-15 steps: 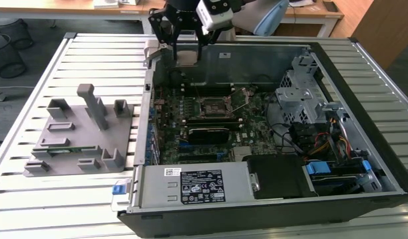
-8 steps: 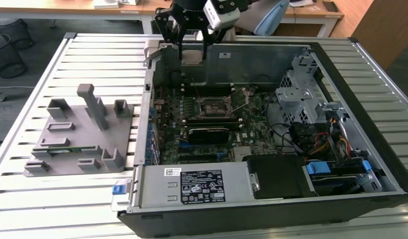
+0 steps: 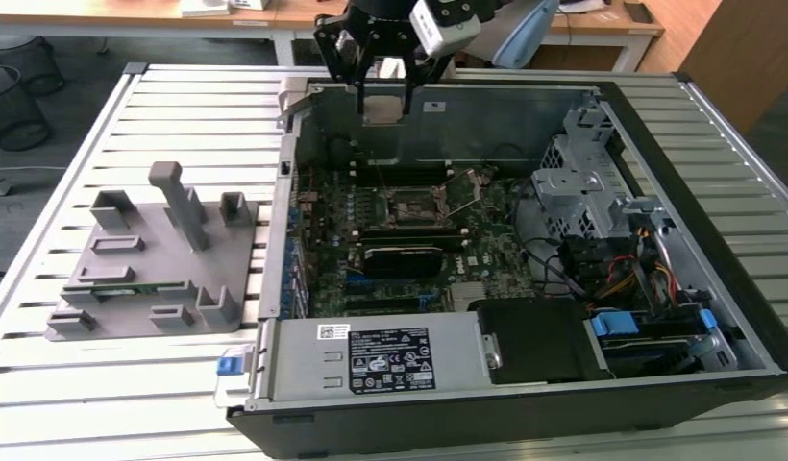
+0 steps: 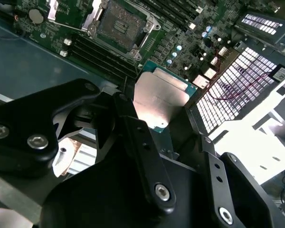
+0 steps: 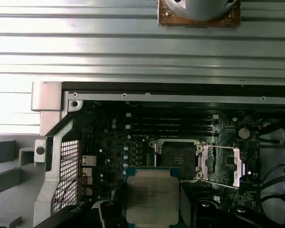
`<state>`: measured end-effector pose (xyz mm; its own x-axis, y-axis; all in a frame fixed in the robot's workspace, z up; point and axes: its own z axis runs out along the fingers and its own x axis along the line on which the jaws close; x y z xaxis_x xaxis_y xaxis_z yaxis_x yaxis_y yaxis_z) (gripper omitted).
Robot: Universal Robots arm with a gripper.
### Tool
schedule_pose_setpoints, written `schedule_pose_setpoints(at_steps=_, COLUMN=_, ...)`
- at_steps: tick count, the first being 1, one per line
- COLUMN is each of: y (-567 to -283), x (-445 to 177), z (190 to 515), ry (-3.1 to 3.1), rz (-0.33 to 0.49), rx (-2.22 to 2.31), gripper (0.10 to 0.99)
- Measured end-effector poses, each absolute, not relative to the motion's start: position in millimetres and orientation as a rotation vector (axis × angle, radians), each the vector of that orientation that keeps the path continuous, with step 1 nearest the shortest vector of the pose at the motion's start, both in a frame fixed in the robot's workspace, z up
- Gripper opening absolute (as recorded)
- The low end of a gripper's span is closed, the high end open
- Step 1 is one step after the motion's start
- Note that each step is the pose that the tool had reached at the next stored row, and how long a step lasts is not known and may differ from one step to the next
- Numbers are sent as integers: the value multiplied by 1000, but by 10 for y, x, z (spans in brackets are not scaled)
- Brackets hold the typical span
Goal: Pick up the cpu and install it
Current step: 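Pick up the cpu and move it towards the insertion slot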
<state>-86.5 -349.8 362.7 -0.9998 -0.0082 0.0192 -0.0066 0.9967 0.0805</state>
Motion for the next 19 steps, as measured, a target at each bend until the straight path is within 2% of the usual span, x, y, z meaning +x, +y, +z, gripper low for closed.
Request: schedule_pose_setpoints(at_steps=19, y=-3497, x=-602, z=3624, ry=-3120, rz=-125, rx=11, gripper=537)
